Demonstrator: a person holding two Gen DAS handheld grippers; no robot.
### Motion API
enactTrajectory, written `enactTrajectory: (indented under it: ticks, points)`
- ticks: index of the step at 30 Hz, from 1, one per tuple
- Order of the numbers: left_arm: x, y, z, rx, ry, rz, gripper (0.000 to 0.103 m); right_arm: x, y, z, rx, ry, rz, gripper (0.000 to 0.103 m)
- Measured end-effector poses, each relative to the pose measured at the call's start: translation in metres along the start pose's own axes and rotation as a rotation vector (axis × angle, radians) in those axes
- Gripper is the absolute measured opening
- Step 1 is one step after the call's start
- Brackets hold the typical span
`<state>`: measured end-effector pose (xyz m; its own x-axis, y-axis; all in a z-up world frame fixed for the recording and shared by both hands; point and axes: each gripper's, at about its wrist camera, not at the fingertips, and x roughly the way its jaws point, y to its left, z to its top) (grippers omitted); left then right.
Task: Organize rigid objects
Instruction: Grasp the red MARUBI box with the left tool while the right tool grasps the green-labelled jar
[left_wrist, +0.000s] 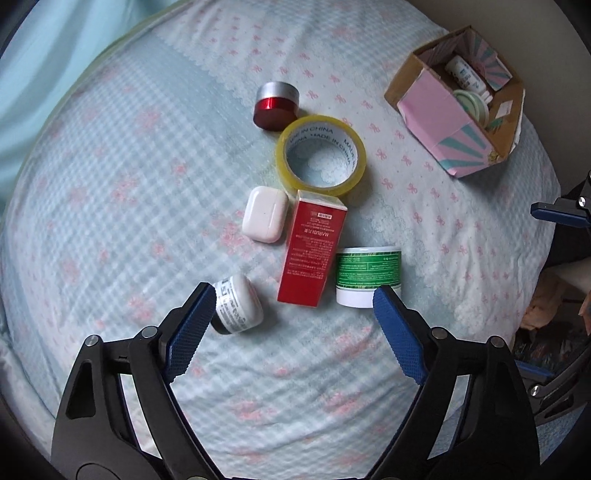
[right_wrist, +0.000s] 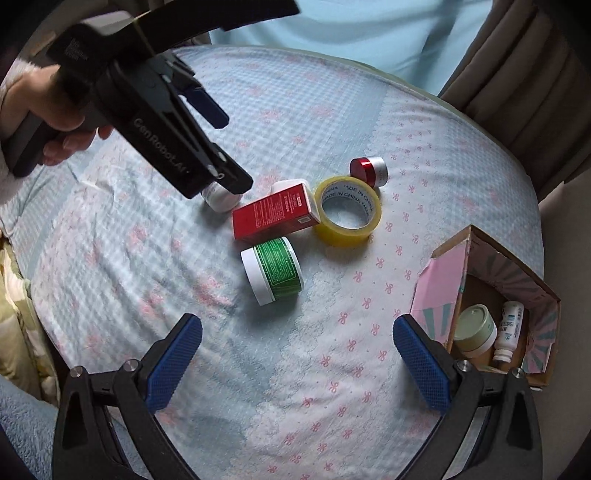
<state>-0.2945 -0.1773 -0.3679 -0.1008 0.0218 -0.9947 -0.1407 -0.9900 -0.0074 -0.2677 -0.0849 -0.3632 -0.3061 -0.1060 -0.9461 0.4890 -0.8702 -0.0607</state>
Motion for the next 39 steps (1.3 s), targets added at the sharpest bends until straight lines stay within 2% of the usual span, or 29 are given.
enactTrajectory:
  ticks: [3, 7, 11, 14, 16, 18, 21, 24, 29, 39]
  points:
    - [0.029, -0.002, 0.008, 0.028, 0.033, -0.005, 0.082, 0.026, 0.01, 0.004, -0.056, 0.018, 0.002, 0.103]
    - [0.058, -0.003, 0.017, 0.053, 0.063, -0.014, 0.078, 0.06, 0.016, 0.011, -0.083, 0.033, 0.022, 0.097]
    - [0.077, -0.001, 0.022, 0.049, 0.075, -0.017, 0.074, 0.089, 0.015, 0.014, -0.051, 0.028, 0.041, 0.096]
    - [0.086, 0.0, 0.023, 0.043, 0.078, -0.022, 0.072, 0.105, 0.015, 0.015, -0.015, 0.017, 0.045, 0.089]
    - [0.091, -0.001, 0.022, 0.049, 0.067, -0.021, 0.067, 0.113, 0.016, 0.014, -0.005, -0.003, 0.045, 0.087]
    - [0.095, -0.003, 0.019, 0.059, 0.05, -0.016, 0.064, 0.118, 0.02, 0.013, -0.011, -0.029, 0.042, 0.086]
    - [0.096, -0.006, 0.012, 0.045, -0.005, -0.021, 0.053, 0.127, 0.026, 0.012, -0.033, -0.056, 0.029, 0.072]
    - [0.096, -0.011, 0.005, 0.042, -0.057, -0.013, 0.042, 0.132, 0.032, 0.01, -0.053, -0.088, 0.005, 0.066]
    - [0.093, -0.012, -0.002, 0.05, -0.1, 0.004, 0.041, 0.13, 0.036, 0.009, -0.059, -0.11, -0.009, 0.064]
    - [0.088, -0.013, -0.005, 0.095, -0.11, 0.003, 0.04, 0.121, 0.034, 0.009, -0.04, -0.101, 0.037, 0.058]
